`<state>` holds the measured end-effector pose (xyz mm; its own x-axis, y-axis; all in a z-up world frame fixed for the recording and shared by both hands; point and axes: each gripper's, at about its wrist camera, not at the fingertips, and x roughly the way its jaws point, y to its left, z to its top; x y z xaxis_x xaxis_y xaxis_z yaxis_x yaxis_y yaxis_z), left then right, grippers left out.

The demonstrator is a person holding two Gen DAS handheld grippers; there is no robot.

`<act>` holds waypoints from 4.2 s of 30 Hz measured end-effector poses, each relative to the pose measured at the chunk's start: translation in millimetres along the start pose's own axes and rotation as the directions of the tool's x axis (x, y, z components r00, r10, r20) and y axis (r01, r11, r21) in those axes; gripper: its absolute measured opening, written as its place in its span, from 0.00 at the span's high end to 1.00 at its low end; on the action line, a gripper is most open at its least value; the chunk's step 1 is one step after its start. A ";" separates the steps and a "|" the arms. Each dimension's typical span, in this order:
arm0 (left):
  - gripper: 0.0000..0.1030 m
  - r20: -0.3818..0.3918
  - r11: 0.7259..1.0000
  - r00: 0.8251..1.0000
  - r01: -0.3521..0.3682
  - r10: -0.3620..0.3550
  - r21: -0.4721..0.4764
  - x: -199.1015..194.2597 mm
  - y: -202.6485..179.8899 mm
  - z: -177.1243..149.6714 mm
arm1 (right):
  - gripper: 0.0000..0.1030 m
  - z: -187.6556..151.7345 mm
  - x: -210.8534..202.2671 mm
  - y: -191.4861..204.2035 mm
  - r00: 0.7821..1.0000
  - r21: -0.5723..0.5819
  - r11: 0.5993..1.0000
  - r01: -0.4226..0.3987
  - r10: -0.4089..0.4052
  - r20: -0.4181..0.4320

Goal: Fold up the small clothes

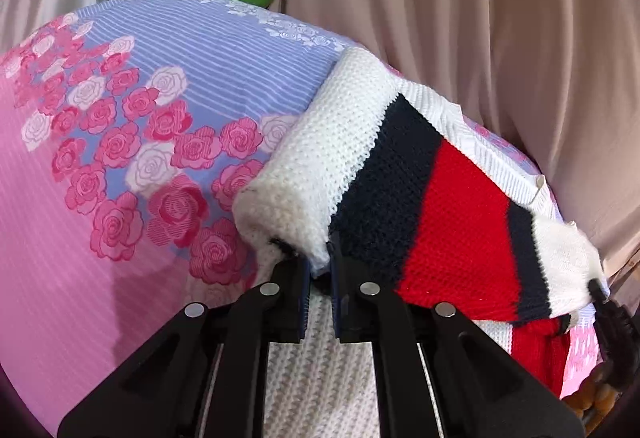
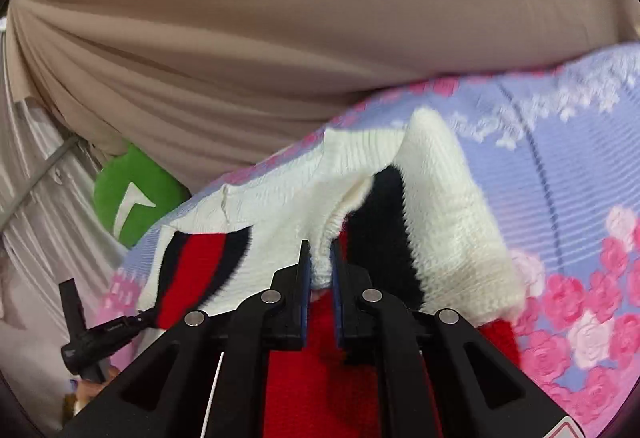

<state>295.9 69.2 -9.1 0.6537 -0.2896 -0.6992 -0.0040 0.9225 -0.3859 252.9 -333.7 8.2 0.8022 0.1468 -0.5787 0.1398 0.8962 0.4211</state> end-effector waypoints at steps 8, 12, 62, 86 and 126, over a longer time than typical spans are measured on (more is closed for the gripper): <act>0.90 0.039 0.998 0.999 -0.038 0.036 0.054 0.2 -4.4 -6.0 | 0.86 -7.6 -31.6 -1.7 1.000 0.045 0.999 -0.013 0.013 0.002; 0.79 0.048 0.999 0.999 -0.015 0.013 0.049 -4.9 -3.6 -6.2 | 0.74 -19.6 -14.8 -1.0 0.996 0.054 0.998 -0.036 0.040 -0.078; 0.93 -0.136 0.970 0.961 0.242 -0.242 -0.015 -164.6 55.3 -176.4 | 0.87 -232.1 -182.1 -6.3 0.966 0.098 0.965 -0.244 0.251 -0.066; 0.94 0.256 0.893 0.865 0.371 -0.433 0.256 -381.3 37.1 -155.1 | 0.89 -214.7 -399.9 42.1 0.794 -0.208 0.855 -0.475 0.518 0.318; 0.16 0.037 0.983 0.998 -0.062 0.057 0.173 -216.8 83.7 -182.1 | 0.50 -276.8 -295.9 -51.3 0.992 0.114 0.988 0.108 -0.115 0.056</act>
<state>16.0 162.8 0.6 0.6798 -0.2271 -0.6973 0.0861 0.9690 -0.2317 -152.4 -307.2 -35.5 0.8121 0.0193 -0.5832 0.2907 0.8532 0.4330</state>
